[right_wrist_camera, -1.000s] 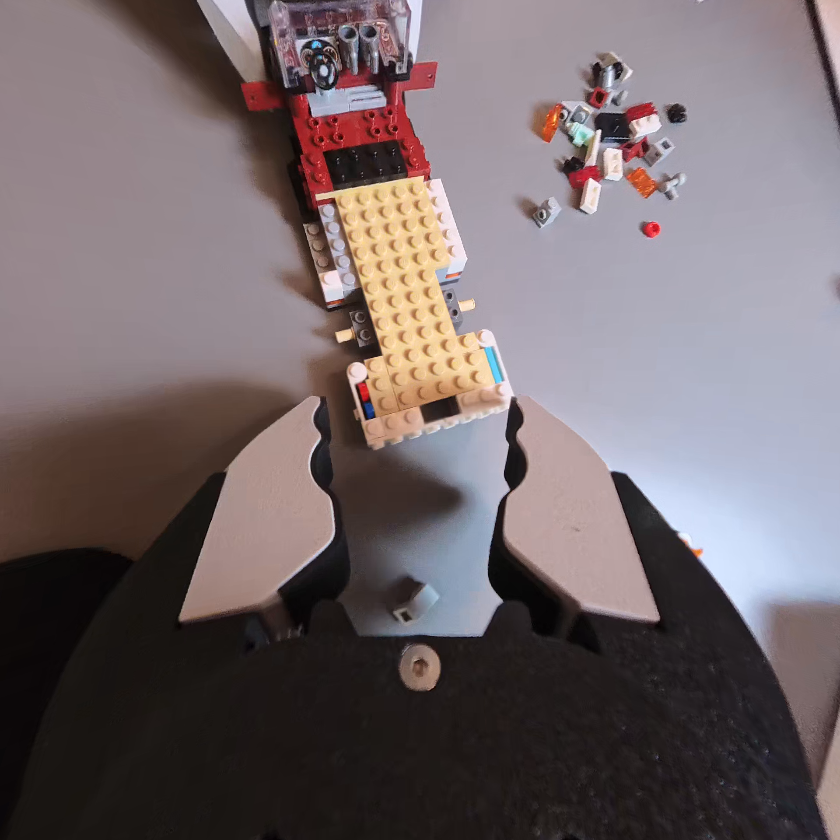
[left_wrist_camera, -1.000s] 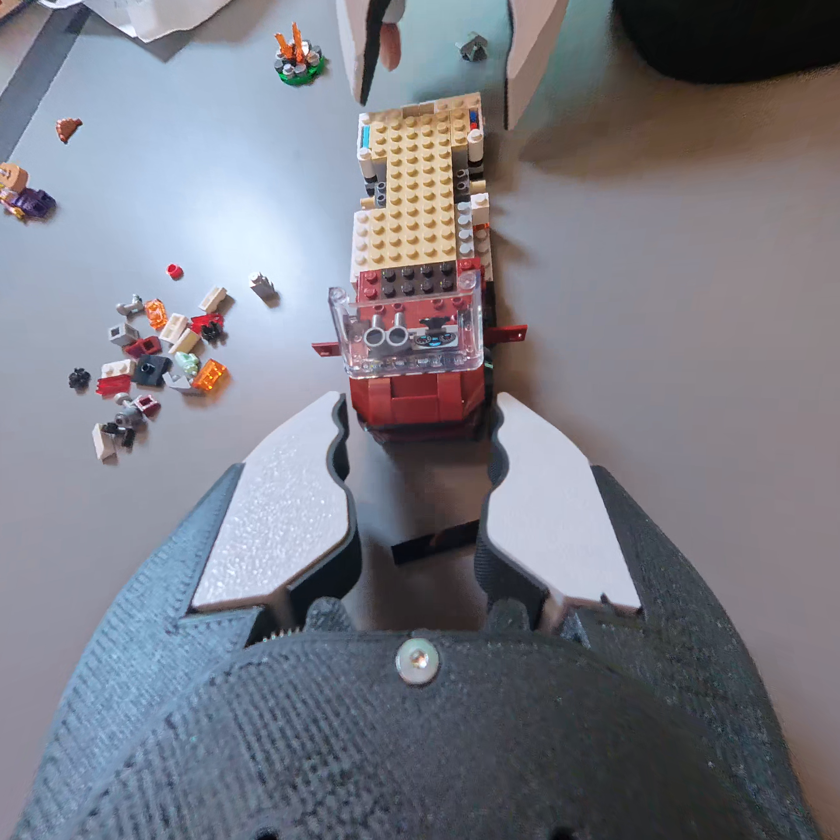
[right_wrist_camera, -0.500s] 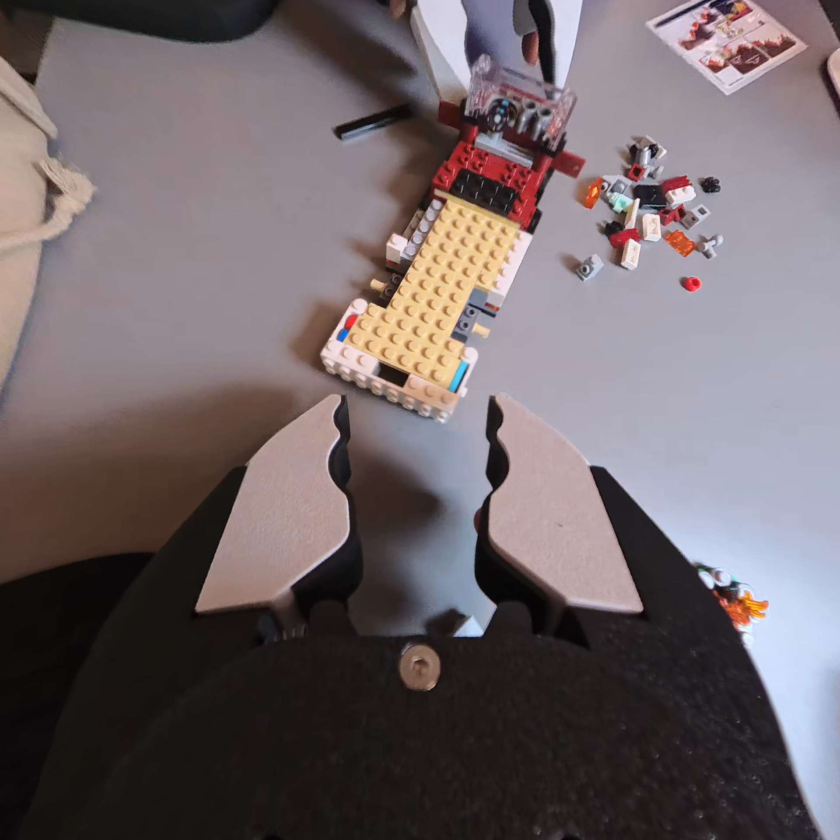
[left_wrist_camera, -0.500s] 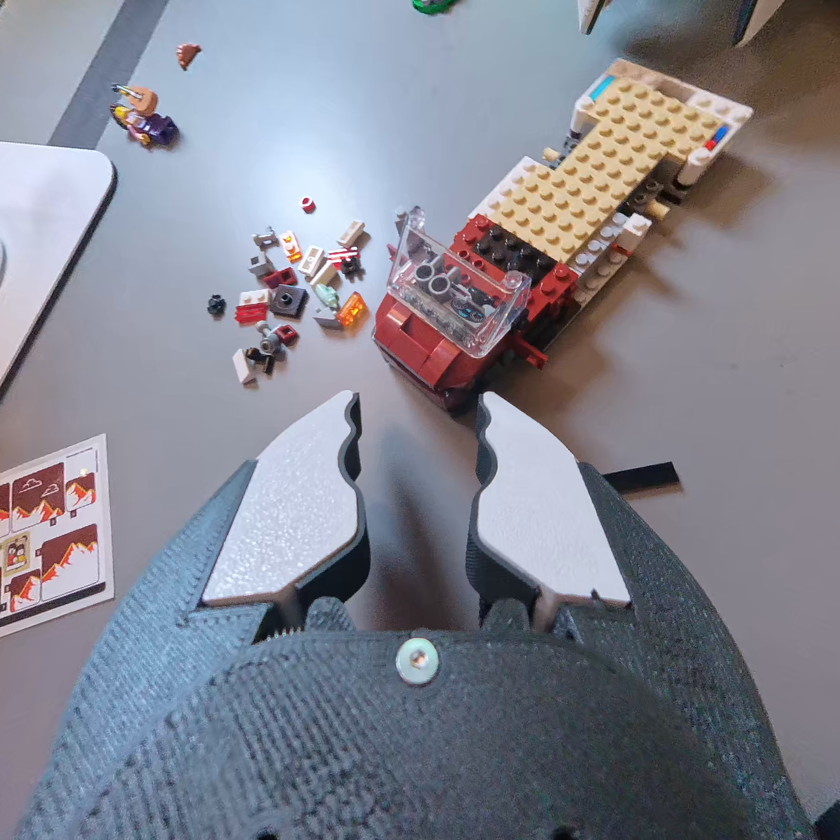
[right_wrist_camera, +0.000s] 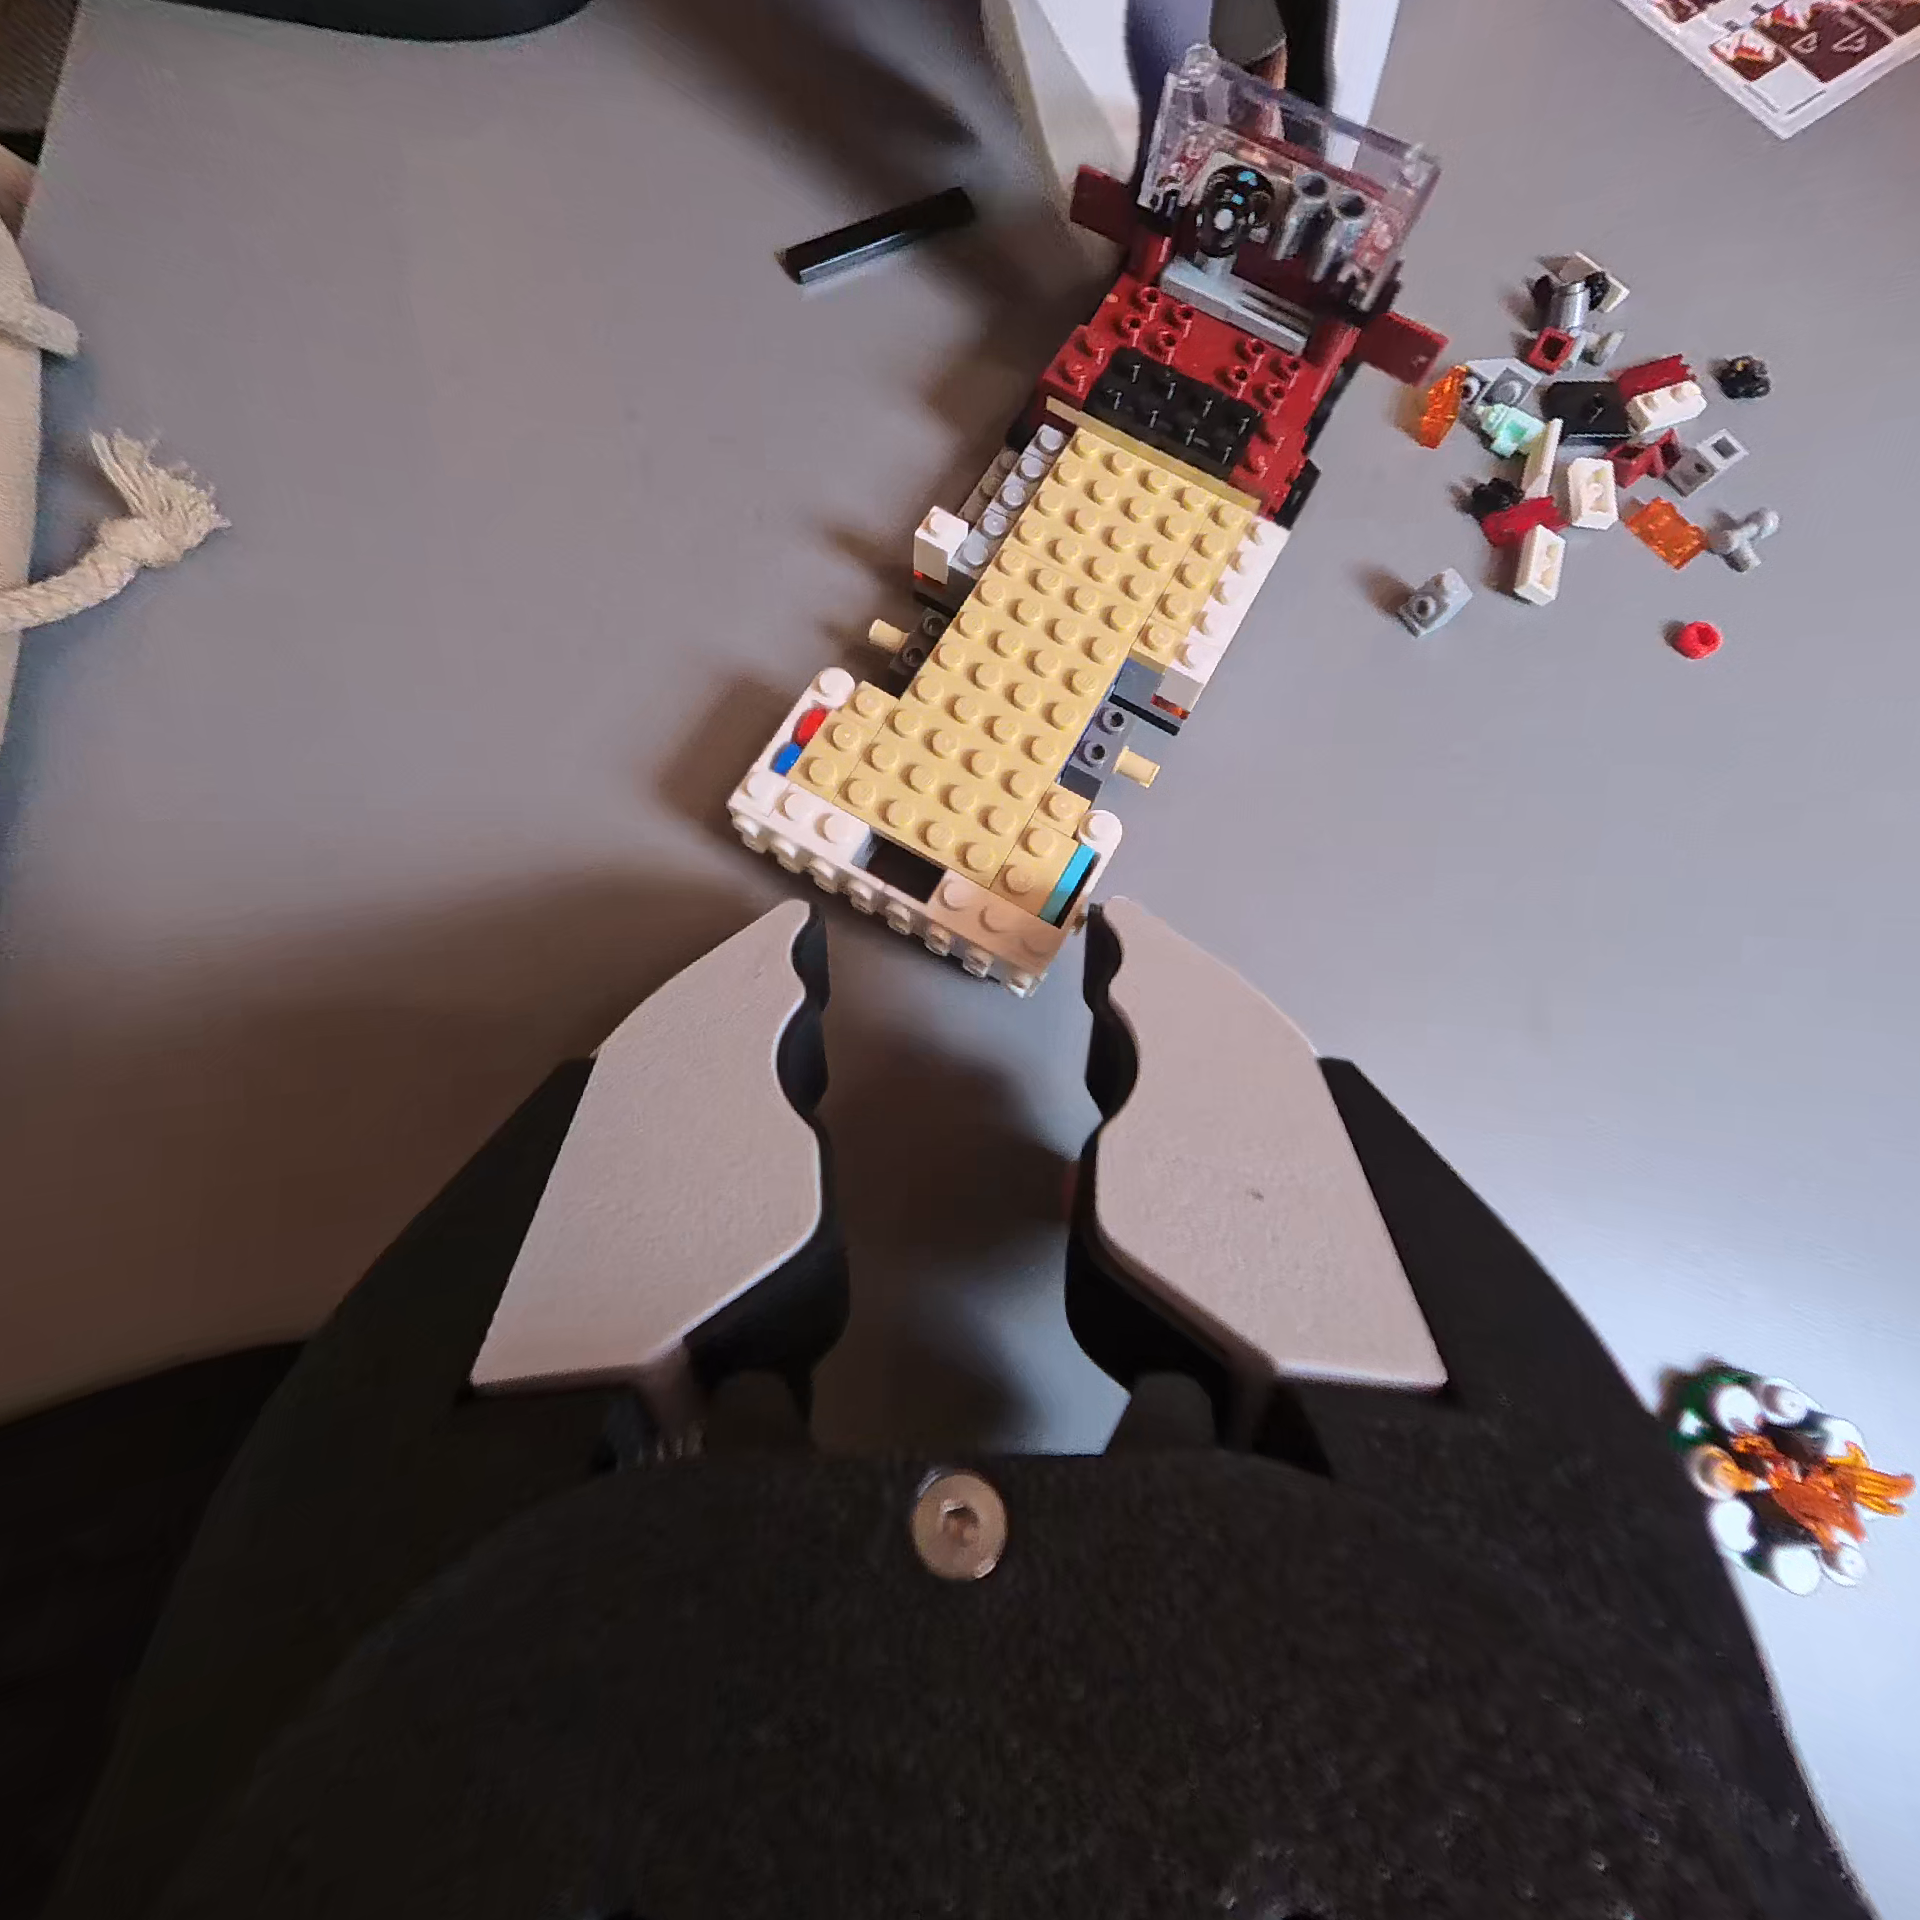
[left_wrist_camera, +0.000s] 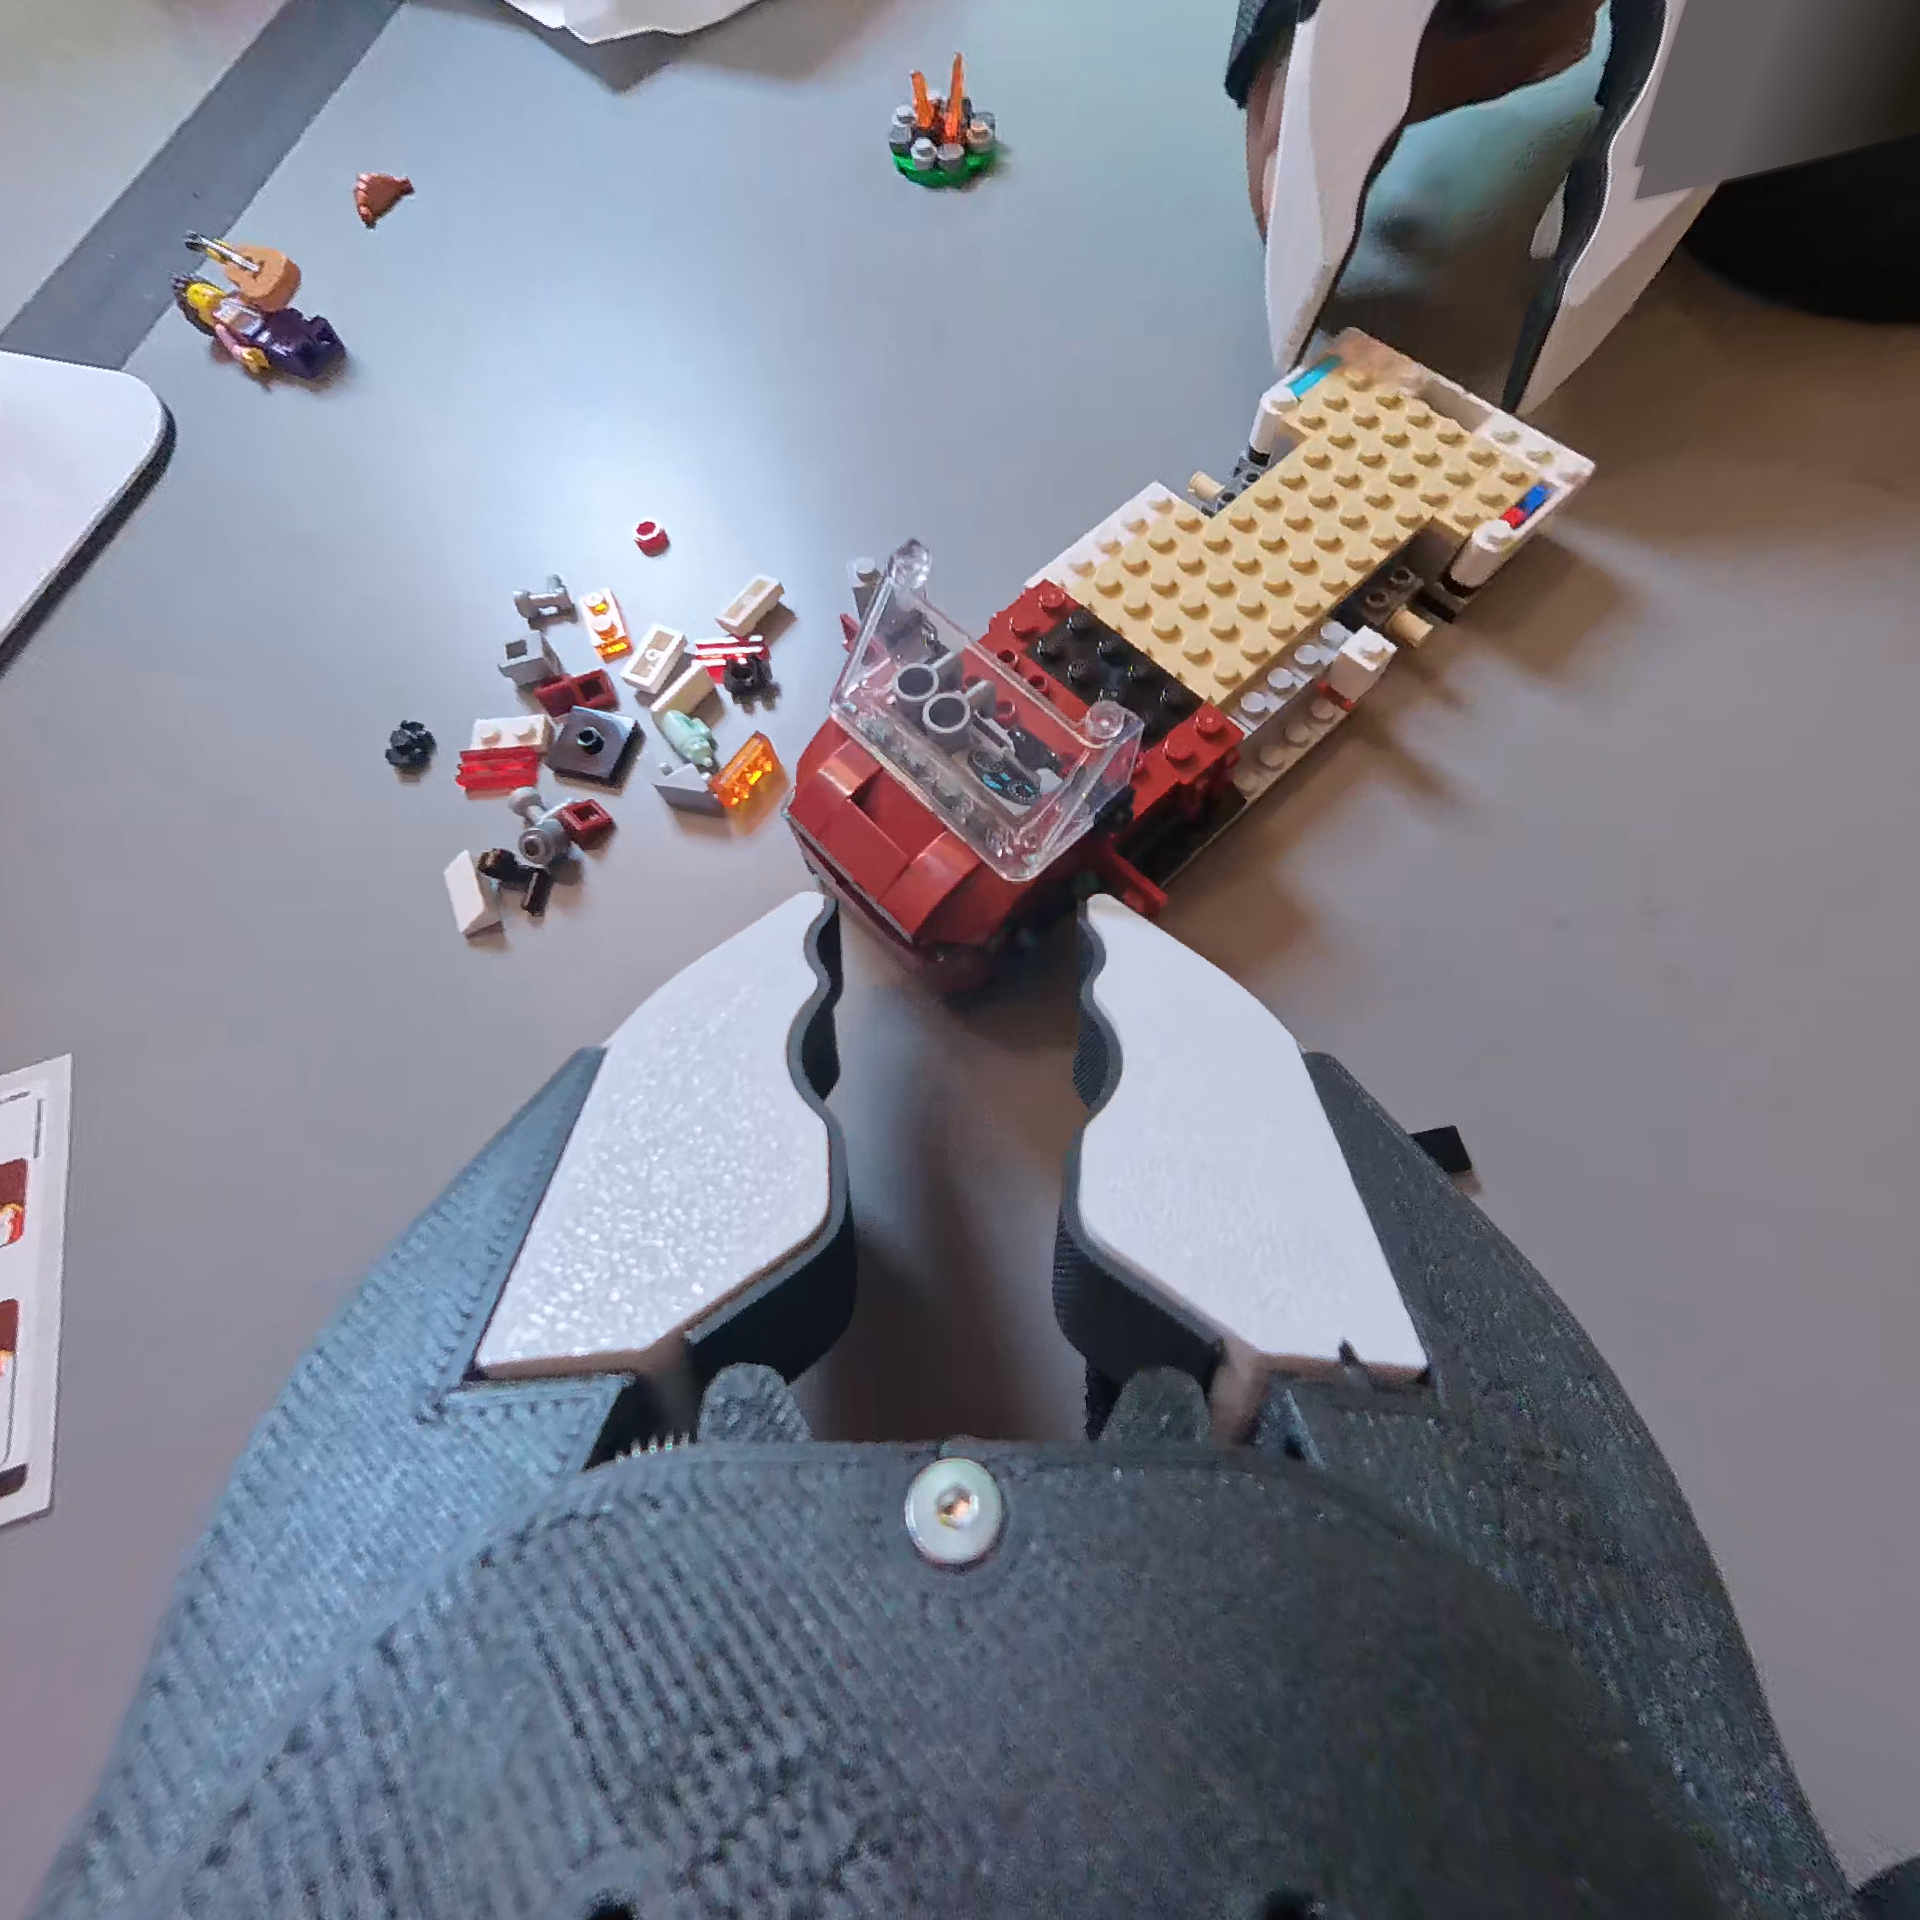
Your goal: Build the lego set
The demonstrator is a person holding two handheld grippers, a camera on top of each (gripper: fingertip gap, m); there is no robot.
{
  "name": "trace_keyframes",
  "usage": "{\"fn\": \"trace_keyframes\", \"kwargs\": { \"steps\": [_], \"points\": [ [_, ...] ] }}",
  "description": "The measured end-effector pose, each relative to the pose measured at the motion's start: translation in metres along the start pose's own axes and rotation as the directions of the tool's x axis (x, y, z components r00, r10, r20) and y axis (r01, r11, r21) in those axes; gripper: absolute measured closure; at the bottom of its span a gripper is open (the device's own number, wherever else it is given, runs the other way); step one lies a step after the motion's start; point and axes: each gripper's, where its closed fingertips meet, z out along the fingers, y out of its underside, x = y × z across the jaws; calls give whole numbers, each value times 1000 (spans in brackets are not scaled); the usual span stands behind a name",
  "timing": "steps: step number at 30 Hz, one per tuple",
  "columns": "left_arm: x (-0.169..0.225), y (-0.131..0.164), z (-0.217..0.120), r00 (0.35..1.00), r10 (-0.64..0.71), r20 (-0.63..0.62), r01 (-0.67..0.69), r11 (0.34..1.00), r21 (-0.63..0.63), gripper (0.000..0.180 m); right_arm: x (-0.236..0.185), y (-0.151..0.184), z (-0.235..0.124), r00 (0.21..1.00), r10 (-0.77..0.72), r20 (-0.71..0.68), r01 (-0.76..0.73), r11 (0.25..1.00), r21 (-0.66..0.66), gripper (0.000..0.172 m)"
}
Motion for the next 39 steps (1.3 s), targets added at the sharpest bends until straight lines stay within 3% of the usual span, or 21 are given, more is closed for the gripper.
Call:
{"fn": "trace_keyframes", "kwargs": {
  "steps": [9,12,16,18,20,24,28,30,33,36,39],
  "points": [
    [11,0,-1,1000,22,-10,-22,1000,3,146,-9,-2,1,1000,-18,23,18,1000,4,133],
    [10,3,-18,998,57,19,-57,998,-36,145,1,2,-2,1000,-11,-22,11,1000,-6,135],
    [35,13,-48,990,118,-74,-127,983,-129,151,29,8,-13,992,24,-126,-27,999,-19,135],
    [46,22,-52,976,174,-128,-198,958,-205,149,32,-1,-21,990,78,-118,-75,997,36,135],
    [57,28,-48,953,230,-195,-276,926,-256,147,28,-13,-25,990,104,-99,-97,993,75,130],
    [63,39,-34,886,341,-313,-438,836,-330,146,25,-20,-16,988,55,-145,-51,998,32,116],
    [65,41,-29,837,339,-430,-503,787,-358,156,20,-19,-10,988,71,-139,-69,998,13,117],
    [69,48,-36,831,285,-478,-495,770,-402,169,20,-15,-11,986,82,-146,-83,997,-2,118],
    [76,54,-45,870,190,-454,-409,792,-453,172,20,-11,-16,982,97,-163,-99,995,-6,119],
    [85,59,-55,923,116,-366,-289,837,-465,161,18,-10,-22,979,111,-174,-110,994,16,120],
    [81,61,-55,983,47,-178,-121,892,-435,155,19,-9,-22,975,116,-187,-113,993,26,121]
  ]
}}
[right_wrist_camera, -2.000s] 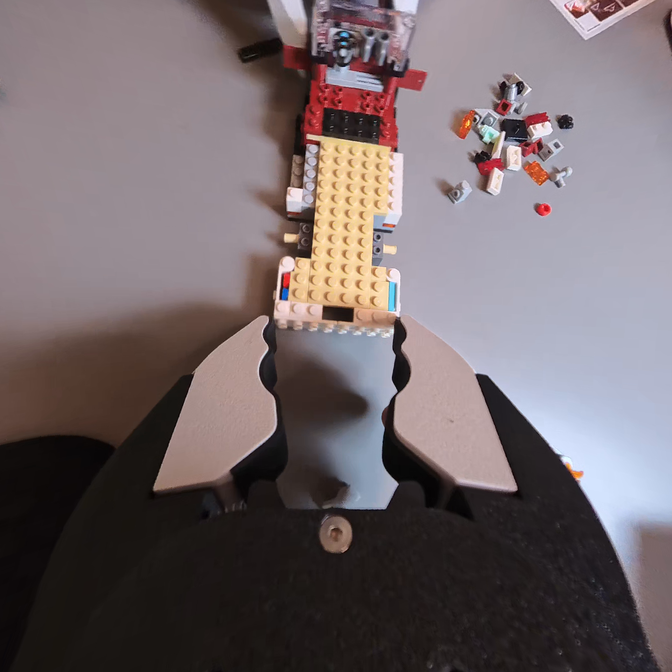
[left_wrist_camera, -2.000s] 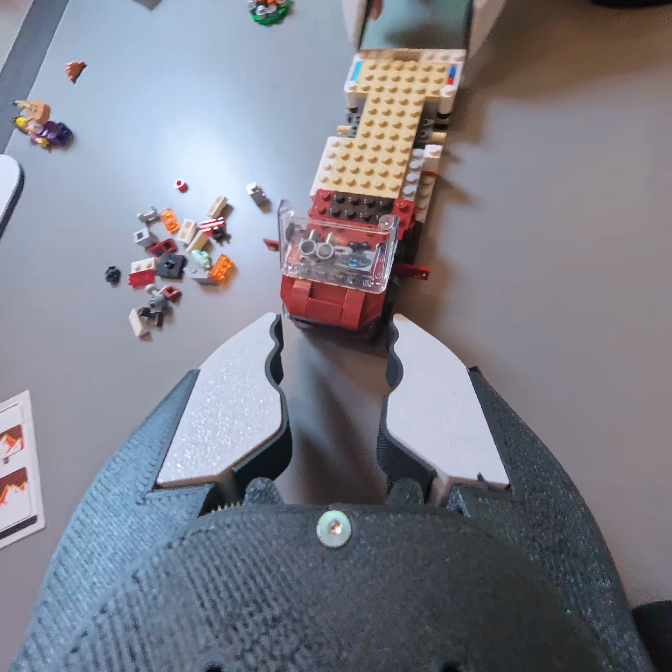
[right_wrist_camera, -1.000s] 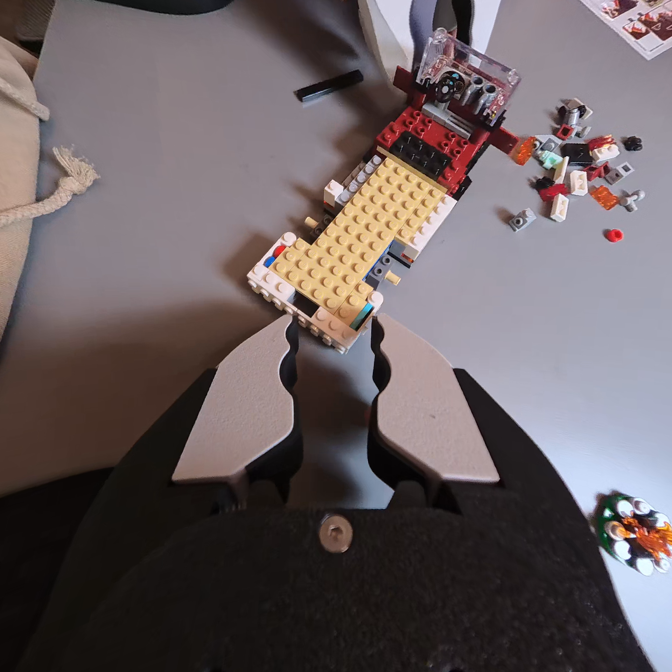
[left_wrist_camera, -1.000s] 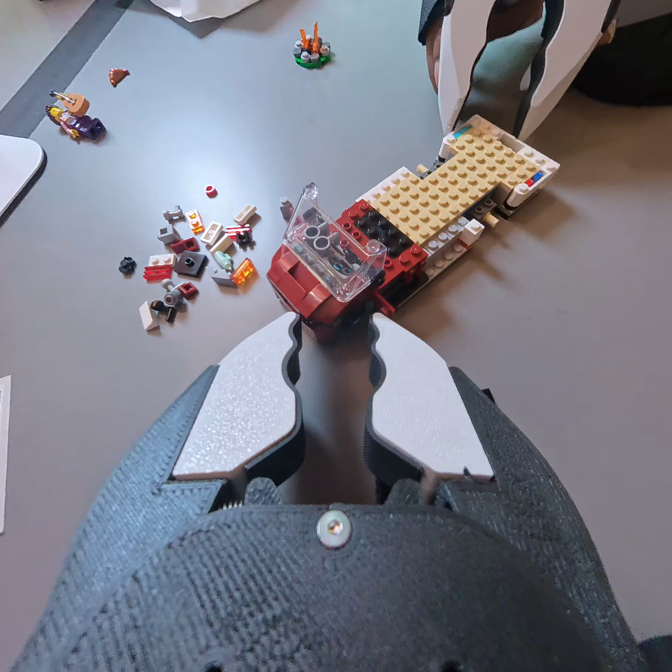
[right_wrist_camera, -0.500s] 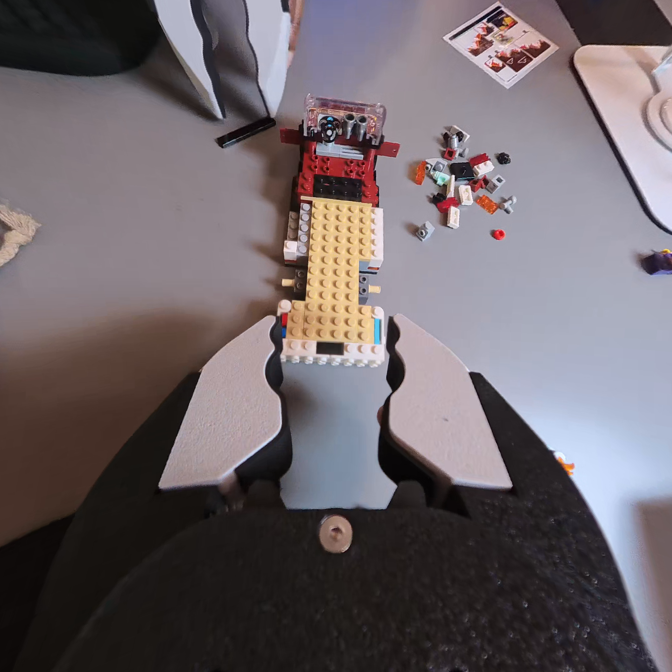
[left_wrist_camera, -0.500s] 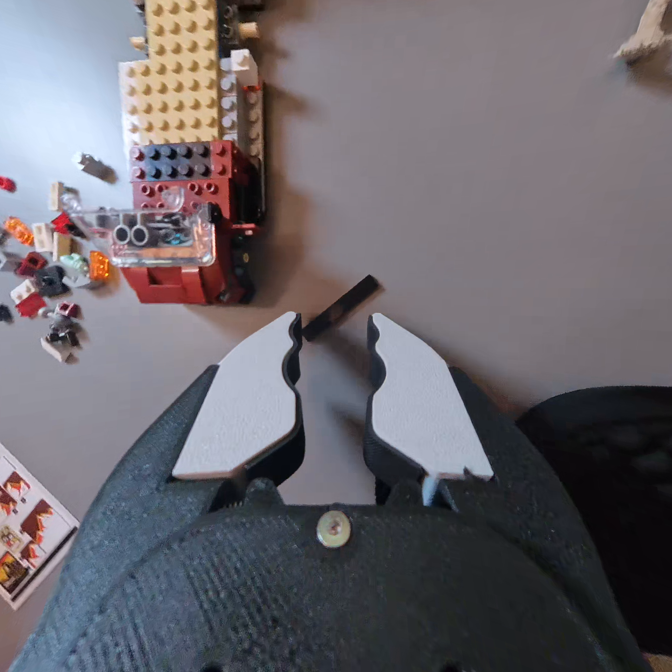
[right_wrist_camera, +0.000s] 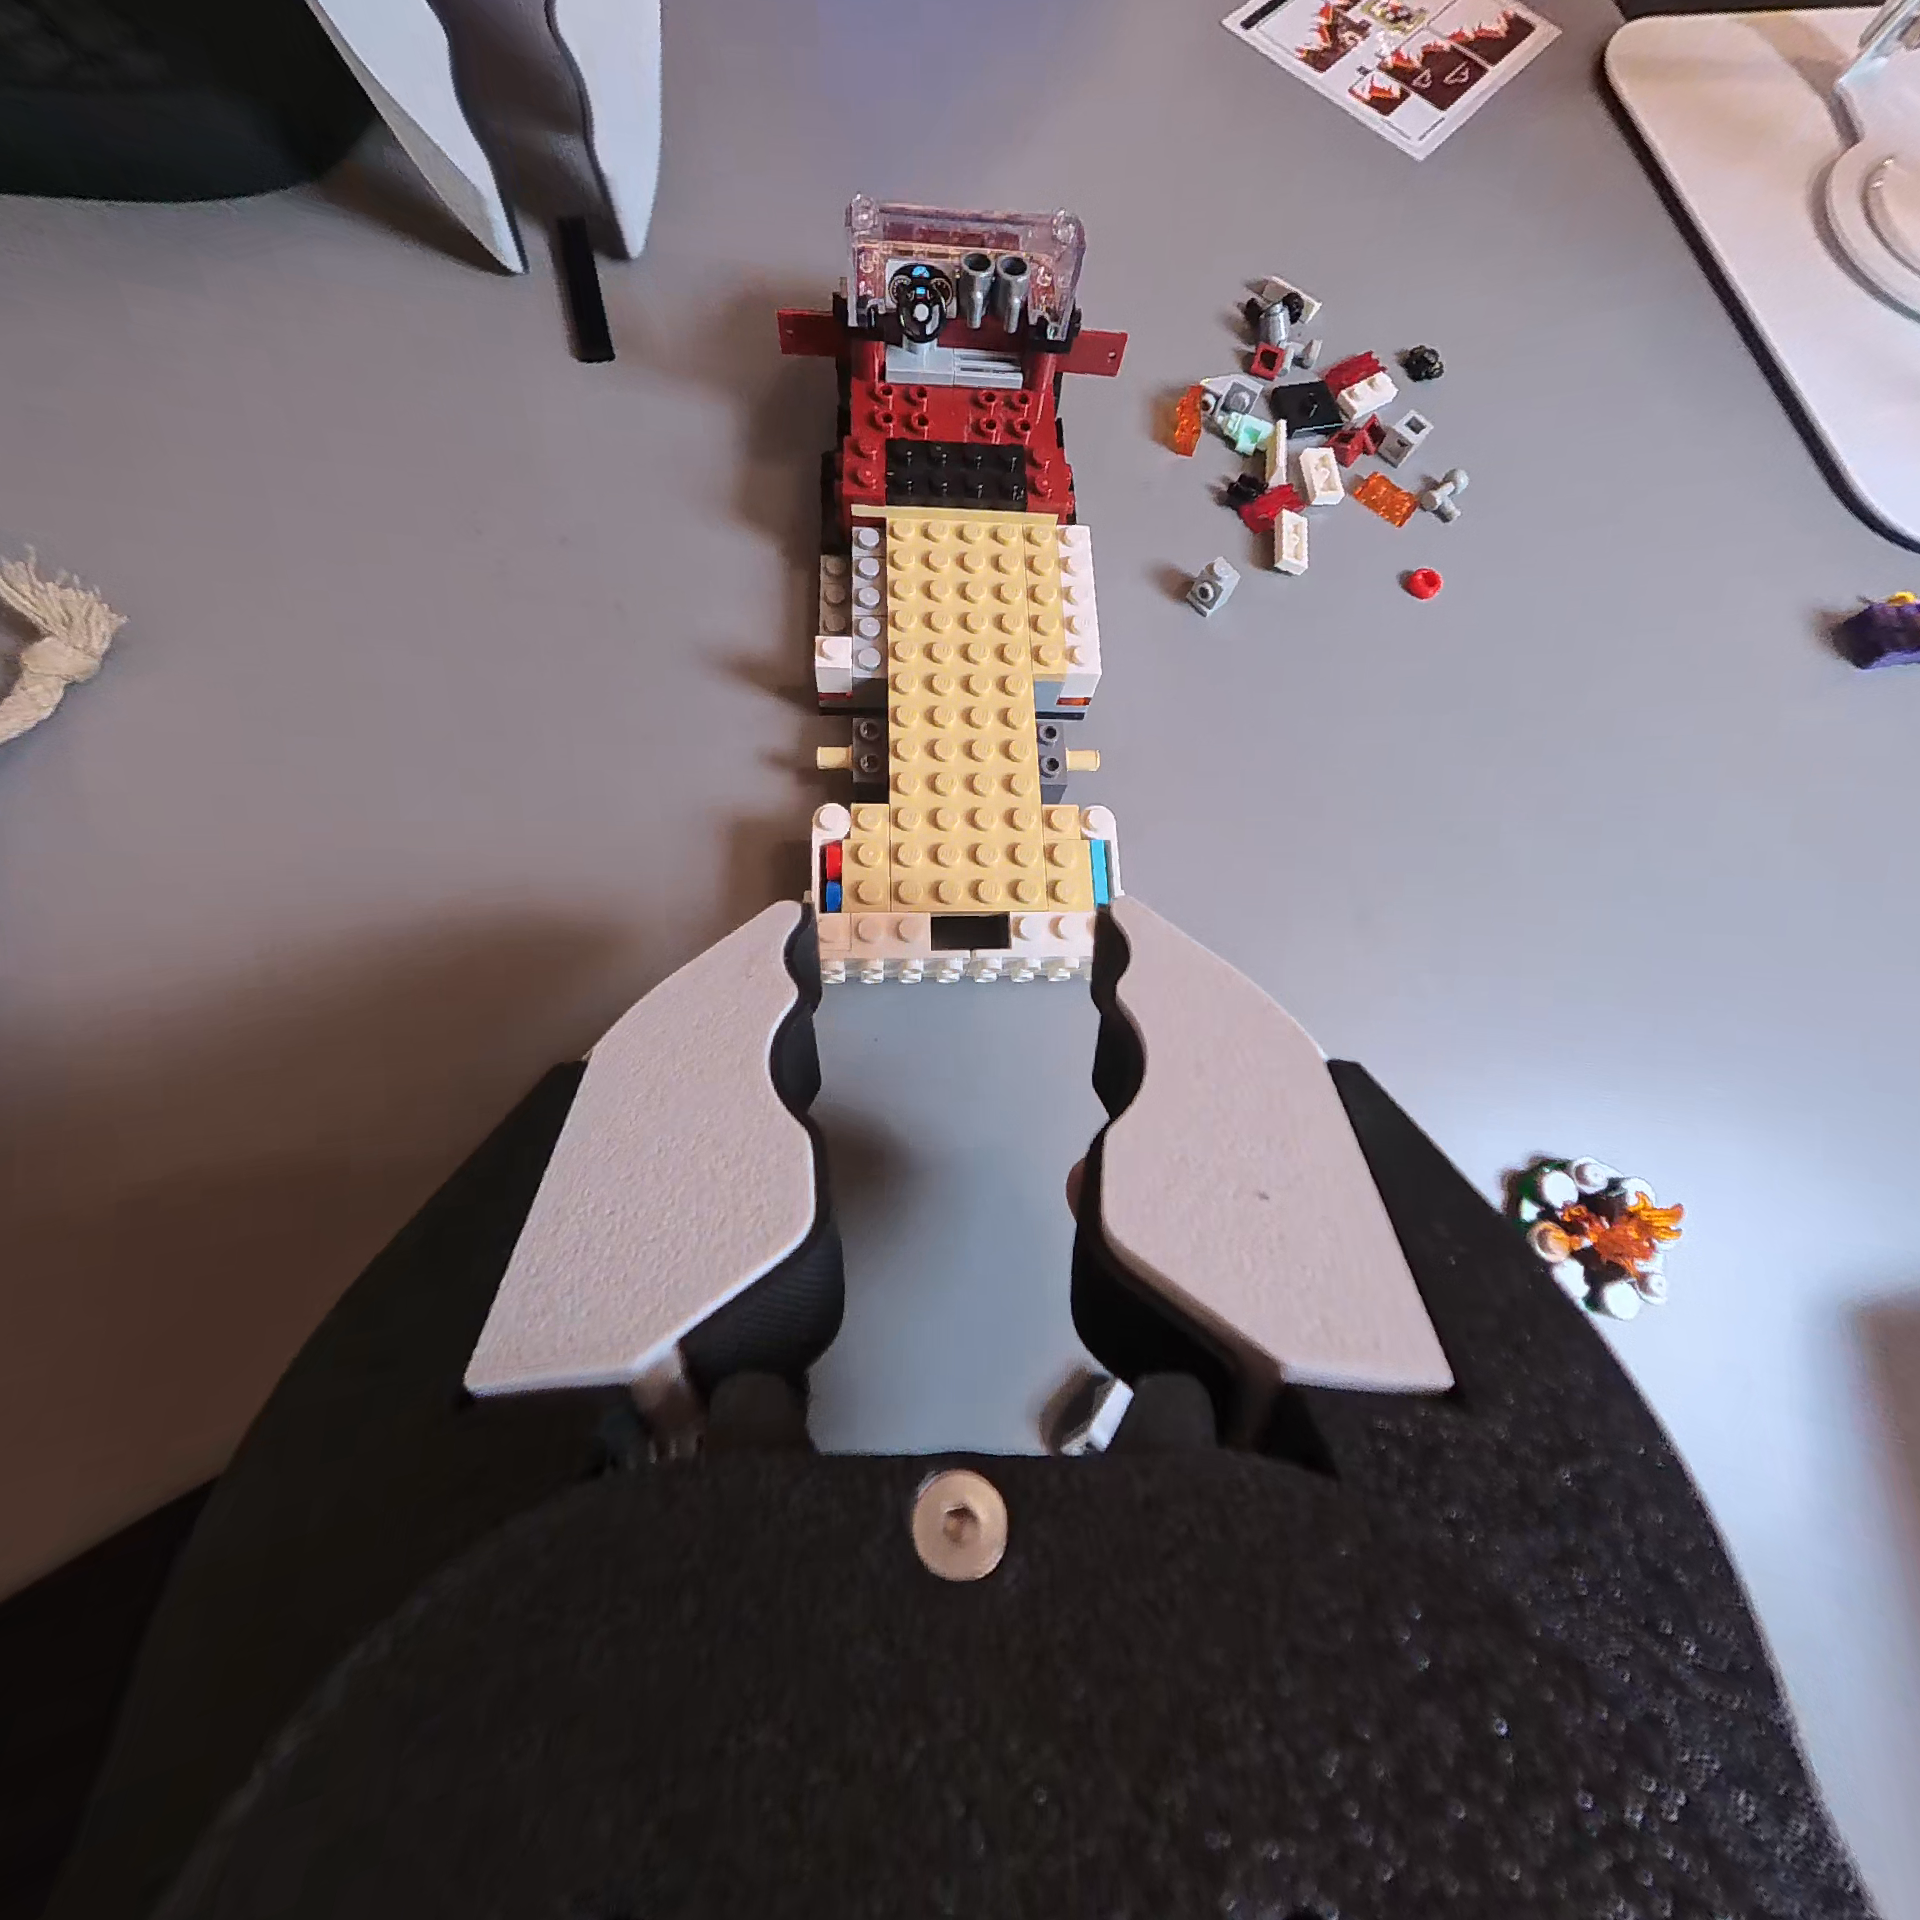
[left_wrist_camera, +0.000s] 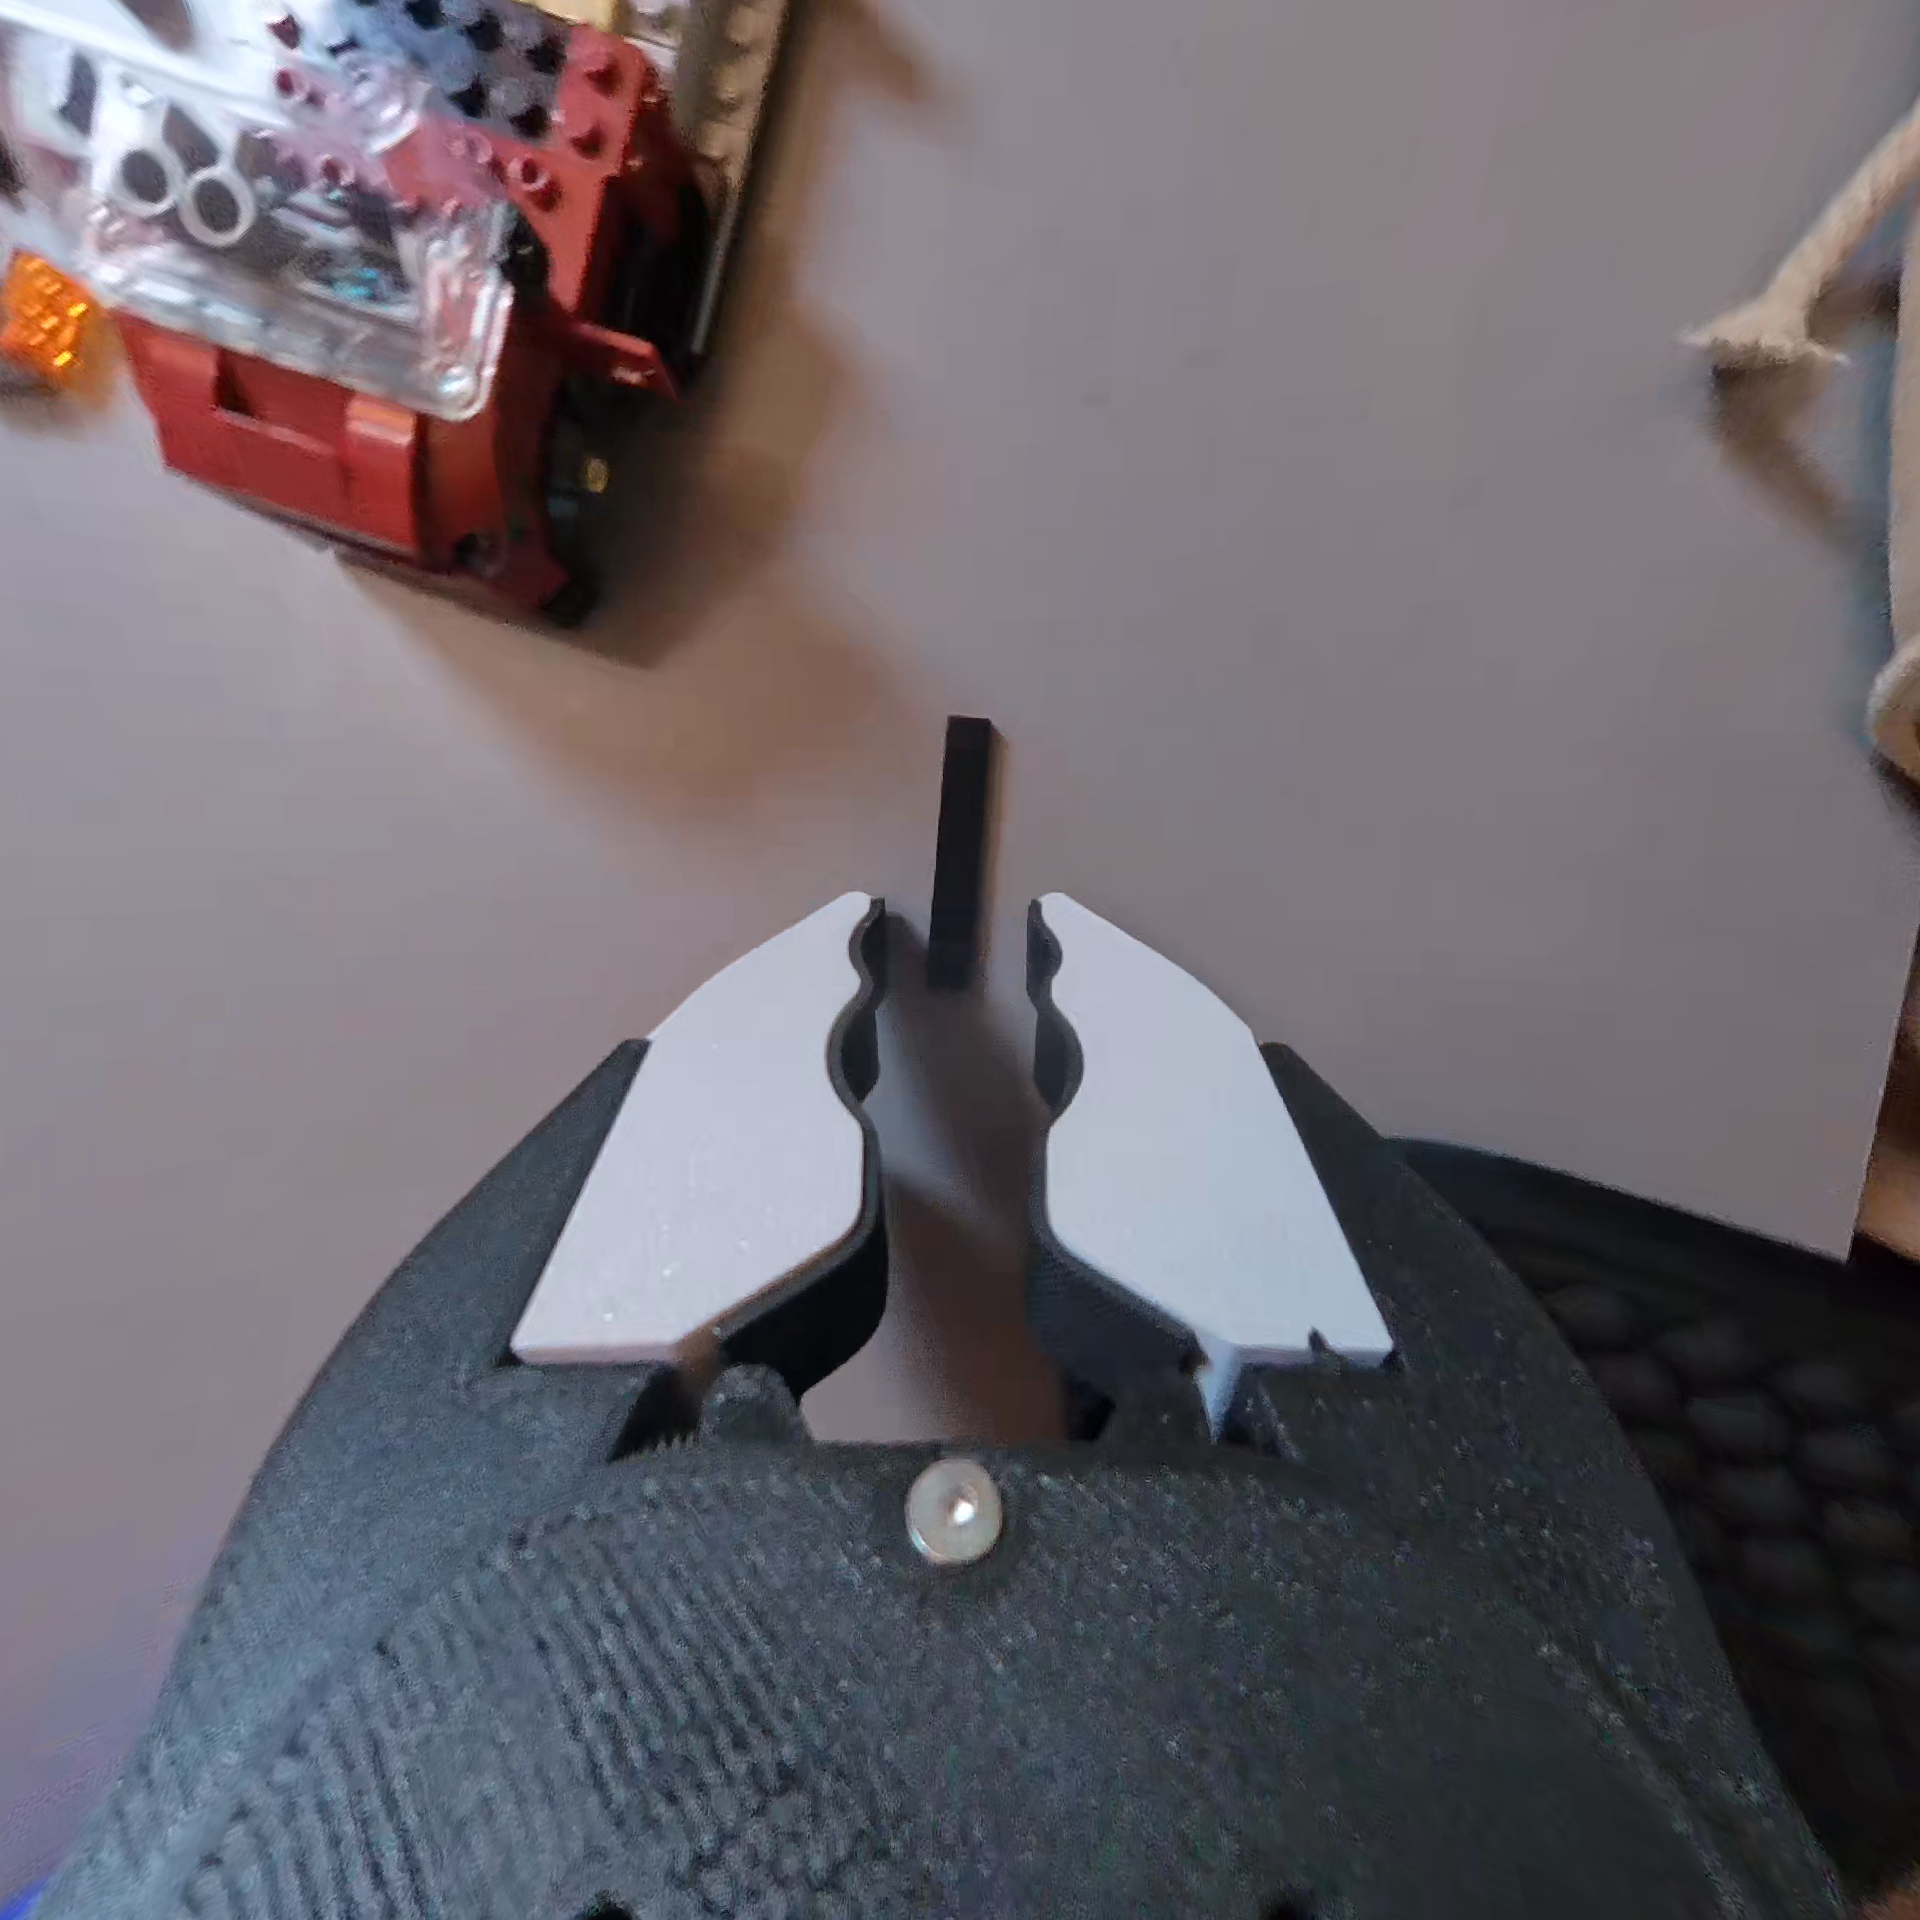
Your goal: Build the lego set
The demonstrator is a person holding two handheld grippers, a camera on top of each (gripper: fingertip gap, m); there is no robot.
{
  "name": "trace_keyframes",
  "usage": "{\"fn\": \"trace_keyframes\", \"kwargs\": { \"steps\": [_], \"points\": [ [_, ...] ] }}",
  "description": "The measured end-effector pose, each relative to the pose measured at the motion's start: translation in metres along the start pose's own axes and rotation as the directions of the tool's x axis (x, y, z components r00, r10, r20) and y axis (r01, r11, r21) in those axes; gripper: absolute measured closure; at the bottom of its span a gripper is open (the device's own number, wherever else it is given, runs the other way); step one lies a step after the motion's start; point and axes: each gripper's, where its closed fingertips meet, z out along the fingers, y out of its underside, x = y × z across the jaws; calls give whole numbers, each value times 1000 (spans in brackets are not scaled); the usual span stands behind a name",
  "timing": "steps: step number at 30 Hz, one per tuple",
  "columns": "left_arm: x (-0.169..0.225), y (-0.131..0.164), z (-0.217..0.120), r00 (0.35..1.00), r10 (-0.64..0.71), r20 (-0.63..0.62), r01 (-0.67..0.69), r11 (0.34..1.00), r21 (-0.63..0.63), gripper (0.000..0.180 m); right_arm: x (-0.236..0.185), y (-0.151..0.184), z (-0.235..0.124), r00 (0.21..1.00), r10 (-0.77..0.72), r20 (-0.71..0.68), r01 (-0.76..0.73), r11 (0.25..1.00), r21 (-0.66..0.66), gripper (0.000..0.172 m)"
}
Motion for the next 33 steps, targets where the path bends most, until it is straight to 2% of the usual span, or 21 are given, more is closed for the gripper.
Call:
{"fn": "trace_keyframes", "kwargs": {
  "steps": [3,5,10,14,16,21,24,27,30,31,32,33],
  "points": [
    [-2,-2,1,992,-112,55,107,991,78,157,3,-2,5,1000,6,1,-6,1000,-4,121],
    [-1,-6,3,987,-150,65,143,984,103,166,4,-3,9,1000,7,10,-7,1000,-19,118],
    [1,-17,8,980,-176,93,161,975,151,172,-1,-4,20,1000,-12,5,13,994,-105,99],
    [6,-38,10,980,-195,48,175,948,265,173,-1,-6,34,999,-47,14,48,984,-174,97],
    [6,-51,5,981,-192,36,171,930,326,173,1,-8,40,997,-64,38,70,977,-203,99],
    [0,-73,-17,987,-153,54,116,895,430,173,1,-8,48,973,-181,142,215,936,-280,121],
    [-4,-78,-32,991,-102,81,55,893,446,172,1,-6,46,897,-359,257,425,860,-283,128],
    [-18,-79,-41,989,-62,134,-2,901,433,172,16,-1,45,746,-567,350,661,693,-286,128],
    [-34,-80,-43,988,-71,134,6,902,432,172,42,-1,46,646,-667,370,763,553,-335,128],
    [-38,-80,-43,988,-71,136,6,902,431,172,47,-5,46,643,-676,360,765,541,-350,127],
    [-42,-79,-42,987,-71,145,2,904,427,172,48,-11,46,656,-672,344,754,560,-344,125],
    [-46,-78,-41,986,-65,153,-6,904,428,172,45,-19,46,693,-647,318,721,616,-317,125]
  ]
}}
